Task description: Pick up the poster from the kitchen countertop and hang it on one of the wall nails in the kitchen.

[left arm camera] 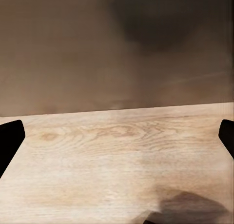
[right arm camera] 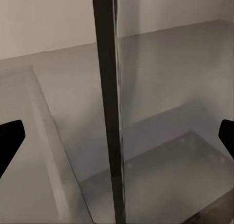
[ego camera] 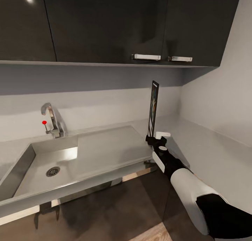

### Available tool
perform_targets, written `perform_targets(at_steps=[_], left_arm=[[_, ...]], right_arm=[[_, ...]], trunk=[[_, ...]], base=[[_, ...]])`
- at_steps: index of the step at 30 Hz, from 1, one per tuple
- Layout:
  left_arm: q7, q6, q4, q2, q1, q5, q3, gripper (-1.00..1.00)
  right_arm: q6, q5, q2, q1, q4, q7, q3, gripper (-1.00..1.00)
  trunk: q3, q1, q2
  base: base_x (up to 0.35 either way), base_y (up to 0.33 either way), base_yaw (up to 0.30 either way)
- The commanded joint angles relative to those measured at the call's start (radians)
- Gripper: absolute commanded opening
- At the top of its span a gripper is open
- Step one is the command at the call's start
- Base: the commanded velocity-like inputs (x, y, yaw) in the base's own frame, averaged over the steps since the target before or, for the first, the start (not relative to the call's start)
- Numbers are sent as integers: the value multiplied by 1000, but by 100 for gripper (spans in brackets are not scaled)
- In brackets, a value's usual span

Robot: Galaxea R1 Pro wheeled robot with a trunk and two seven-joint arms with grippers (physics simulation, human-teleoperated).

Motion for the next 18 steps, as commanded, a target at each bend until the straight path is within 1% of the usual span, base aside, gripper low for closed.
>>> perform_targets(at_steps=[1,9,18], left_arm=[[-7,-1,-1,-1,0,0,4,100],[-7,-1,-1,-1,0,0,4,100],[-7,-1,-1,-1,0,0,4,100]], right_arm=[[-2,-10,-1,0,0,-7,8,100],[-3,-10,-1,-1,0,-7,8,100],[-3,-10,-1,-1,0,-7,8,100]], trunk=[[-1,0,-1],[-1,0,-1],[-1,0,-1]], base=[[22,-20,0],[16,-7,0],[80,-1,0]])
